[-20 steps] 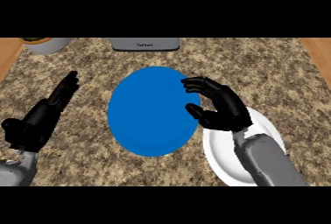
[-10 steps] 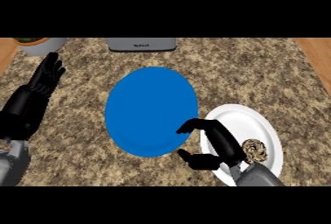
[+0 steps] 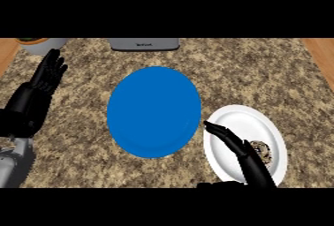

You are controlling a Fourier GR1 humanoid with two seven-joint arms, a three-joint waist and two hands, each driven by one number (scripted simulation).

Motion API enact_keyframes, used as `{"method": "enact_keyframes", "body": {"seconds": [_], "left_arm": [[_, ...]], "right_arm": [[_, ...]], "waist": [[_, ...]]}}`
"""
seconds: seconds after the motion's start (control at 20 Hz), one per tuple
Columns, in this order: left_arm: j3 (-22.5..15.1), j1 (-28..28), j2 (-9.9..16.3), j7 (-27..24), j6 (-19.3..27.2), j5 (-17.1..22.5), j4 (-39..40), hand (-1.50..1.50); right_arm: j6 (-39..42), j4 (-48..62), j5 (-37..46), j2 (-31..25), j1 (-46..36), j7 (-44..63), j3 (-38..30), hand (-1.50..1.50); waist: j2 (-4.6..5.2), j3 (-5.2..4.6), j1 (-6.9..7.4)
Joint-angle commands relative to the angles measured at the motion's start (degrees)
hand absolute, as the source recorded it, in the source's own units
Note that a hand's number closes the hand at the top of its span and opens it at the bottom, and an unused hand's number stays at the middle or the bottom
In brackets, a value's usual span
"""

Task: Pick the cupcake from the plate and place it in the plate

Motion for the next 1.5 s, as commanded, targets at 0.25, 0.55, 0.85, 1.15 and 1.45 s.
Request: {"method": "enact_keyframes", "body": {"seconds": [0.25, 0.55, 0.85, 1.15, 1.45], "left_arm": [[0.36, 0.19, -0.71, -1.72, -0.86, -1.33, 2.22, 0.0], [0.39, 0.44, -0.54, -0.25, -2.08, -0.19, -0.12, 0.0], [0.72, -1.03, -1.13, 0.38, -2.82, -0.49, 0.06, 0.0], [0.16, -2.45, -5.08, -3.63, -2.48, -5.09, 5.22, 0.0], [4.51, -3.23, -3.6, -0.88, -5.76, -2.53, 5.57, 0.0]], "right_arm": [[9.89, -15.36, 9.25, -18.68, -4.12, 28.18, -5.31, -1.5], [24.68, -20.66, 10.04, -28.4, -5.64, 45.78, -2.97, -1.5], [39.26, -21.21, 1.11, -27.56, -13.35, 61.02, -1.63, -1.5], [41.33, -16.23, 8.42, -17.07, -16.94, 67.7, 2.89, -1.5], [43.31, -8.09, 15.78, -17.86, -15.25, 63.05, 1.68, -1.5]], "waist": [[-0.07, -0.38, -0.43], [-0.15, -0.33, 0.61], [0.23, -0.13, 1.63], [0.28, -0.02, 0.94], [0.29, 0.01, 1.01]]}}
